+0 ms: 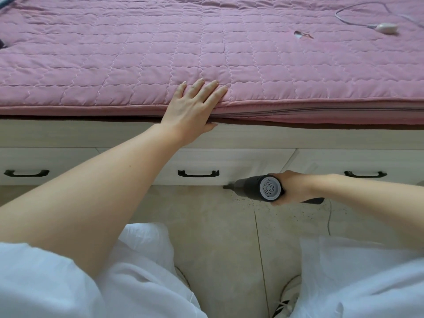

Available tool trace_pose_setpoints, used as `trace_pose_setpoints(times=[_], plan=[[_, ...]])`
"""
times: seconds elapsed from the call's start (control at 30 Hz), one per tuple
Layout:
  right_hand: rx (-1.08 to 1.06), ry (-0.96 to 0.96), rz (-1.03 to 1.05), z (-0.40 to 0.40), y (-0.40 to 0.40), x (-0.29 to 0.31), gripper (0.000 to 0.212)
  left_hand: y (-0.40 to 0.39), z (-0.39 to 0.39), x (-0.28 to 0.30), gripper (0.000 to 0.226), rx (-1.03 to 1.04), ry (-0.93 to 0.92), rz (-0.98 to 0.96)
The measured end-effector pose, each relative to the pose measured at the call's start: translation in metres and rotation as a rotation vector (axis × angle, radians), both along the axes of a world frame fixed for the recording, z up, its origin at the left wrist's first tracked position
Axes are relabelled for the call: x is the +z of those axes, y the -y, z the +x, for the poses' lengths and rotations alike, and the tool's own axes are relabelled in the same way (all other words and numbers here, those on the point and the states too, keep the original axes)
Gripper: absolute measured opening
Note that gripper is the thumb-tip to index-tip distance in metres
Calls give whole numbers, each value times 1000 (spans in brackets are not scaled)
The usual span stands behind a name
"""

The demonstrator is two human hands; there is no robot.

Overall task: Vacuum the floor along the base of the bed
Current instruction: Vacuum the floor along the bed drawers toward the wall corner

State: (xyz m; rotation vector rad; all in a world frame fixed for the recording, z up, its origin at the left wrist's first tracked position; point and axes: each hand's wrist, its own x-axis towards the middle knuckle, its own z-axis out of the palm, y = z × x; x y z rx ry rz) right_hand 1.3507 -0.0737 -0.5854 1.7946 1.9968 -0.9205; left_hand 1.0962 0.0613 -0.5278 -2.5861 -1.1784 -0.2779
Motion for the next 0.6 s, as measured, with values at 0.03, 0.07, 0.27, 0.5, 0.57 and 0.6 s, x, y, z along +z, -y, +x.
trace_pose_setpoints(times=[0.03,0.07,0.27,0.5,0.57,0.6], plan=[[2,0,3,1,1,-1,54,1,1,1,86,1,-1,-5],[7,1,12,2,2,-2,53,1,1,2,87,7,-5,-12],[21,-13,87,11,4,0,52,7,7,5,92,32,-38,-28],[8,-2,68,21,9,-2,55,9,17,6,93,13,-66,-26],[3,4,56,21,9,-1,53,9,20,7,94,14,-69,-28],[1,11,44,21,9,1,51,9,22,7,95,13,-71,-33]])
